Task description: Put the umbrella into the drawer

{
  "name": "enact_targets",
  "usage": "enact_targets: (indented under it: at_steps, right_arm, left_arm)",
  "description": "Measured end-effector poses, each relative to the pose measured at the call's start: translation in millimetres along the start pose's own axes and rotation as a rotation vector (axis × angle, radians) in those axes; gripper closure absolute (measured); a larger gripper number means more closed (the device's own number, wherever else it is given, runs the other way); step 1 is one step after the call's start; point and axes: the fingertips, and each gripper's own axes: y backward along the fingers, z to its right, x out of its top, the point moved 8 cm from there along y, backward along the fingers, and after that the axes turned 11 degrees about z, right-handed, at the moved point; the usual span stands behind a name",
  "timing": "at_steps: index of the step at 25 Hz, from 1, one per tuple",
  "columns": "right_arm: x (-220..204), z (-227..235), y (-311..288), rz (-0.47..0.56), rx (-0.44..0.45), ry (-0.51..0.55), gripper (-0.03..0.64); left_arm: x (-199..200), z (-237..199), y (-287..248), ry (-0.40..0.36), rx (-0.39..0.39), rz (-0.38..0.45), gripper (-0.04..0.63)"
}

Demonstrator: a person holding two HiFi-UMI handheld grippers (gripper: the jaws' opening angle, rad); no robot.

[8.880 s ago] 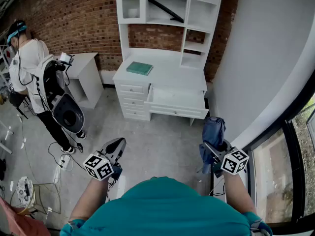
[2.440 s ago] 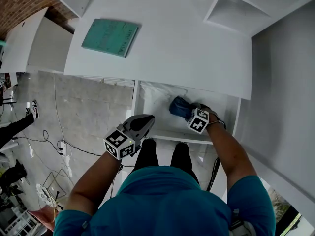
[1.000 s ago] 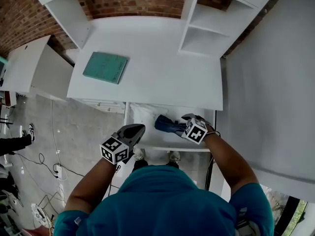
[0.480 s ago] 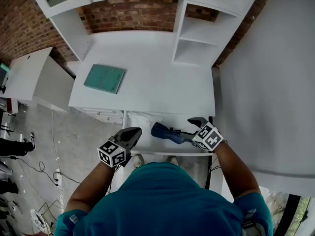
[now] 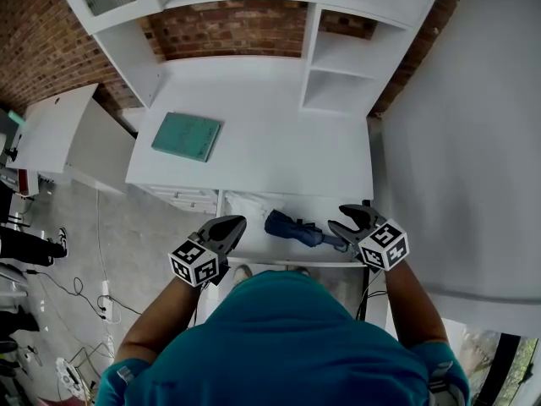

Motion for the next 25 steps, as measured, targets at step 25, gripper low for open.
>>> enact_targets:
  at_steps: [25]
  right_arm:
    - [-23, 8, 12, 0.152, -0.071, -0.171, 0.595]
  left_arm:
    - [-2, -5, 4, 0.009, 0.023, -0.001, 0.586]
